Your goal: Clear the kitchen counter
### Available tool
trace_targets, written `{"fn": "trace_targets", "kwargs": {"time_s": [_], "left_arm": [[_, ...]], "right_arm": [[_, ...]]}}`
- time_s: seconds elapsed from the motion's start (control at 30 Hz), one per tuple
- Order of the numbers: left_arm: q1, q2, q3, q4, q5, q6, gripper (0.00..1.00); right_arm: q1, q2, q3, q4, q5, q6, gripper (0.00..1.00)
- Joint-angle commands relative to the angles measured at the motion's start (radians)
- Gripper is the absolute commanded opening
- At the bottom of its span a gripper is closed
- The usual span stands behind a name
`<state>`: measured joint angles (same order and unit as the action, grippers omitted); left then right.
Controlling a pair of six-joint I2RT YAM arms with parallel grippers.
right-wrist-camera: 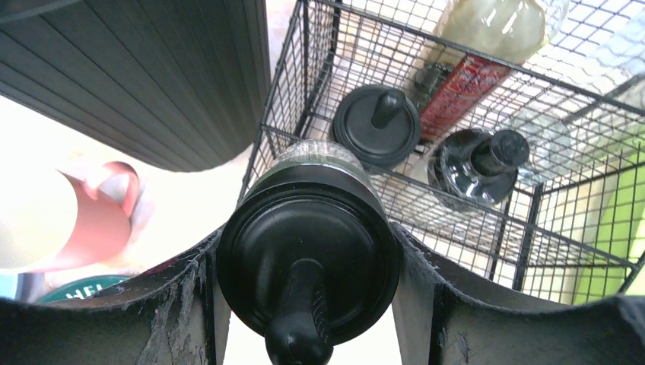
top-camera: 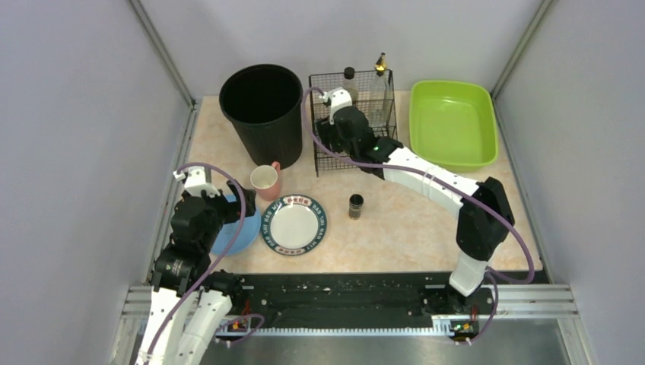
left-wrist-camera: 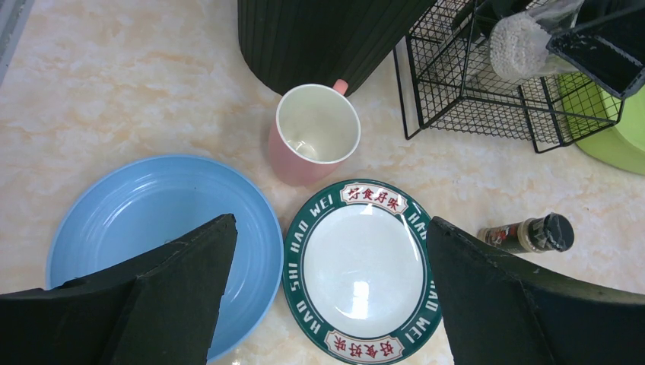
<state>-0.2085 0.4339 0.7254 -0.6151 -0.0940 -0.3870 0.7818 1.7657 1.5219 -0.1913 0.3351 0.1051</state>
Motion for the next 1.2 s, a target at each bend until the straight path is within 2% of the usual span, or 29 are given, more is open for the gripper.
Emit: {"fn": "trace_targets", "kwargs": {"time_s": [0.0, 0.37, 0.8, 1.17], "left_arm": [[-0.002, -0.003, 0.0, 0.014, 0.004, 0.008, 0.99], [-0.002, 0.003, 0.001, 0.013, 0.002, 0.008, 0.99], [-0.003, 0.006, 0.001, 0.012, 0.001, 0.008, 0.99], [-0.002, 0.001, 0.001, 0.012, 0.002, 0.008, 0.99]], "right_arm": [[-0.019, -0.082, -0.055, 0.034, -0.022, 0.021, 0.0], [-0.02, -0.061, -0.058, 0.022, -0.01, 0.006, 0.0], [-0.021, 0.168, 0.209, -0.086, 0.039, 0.0, 0.0], [-0.039, 0.253, 0.247, -0.047, 0.127, 0.054, 0.0]]}}
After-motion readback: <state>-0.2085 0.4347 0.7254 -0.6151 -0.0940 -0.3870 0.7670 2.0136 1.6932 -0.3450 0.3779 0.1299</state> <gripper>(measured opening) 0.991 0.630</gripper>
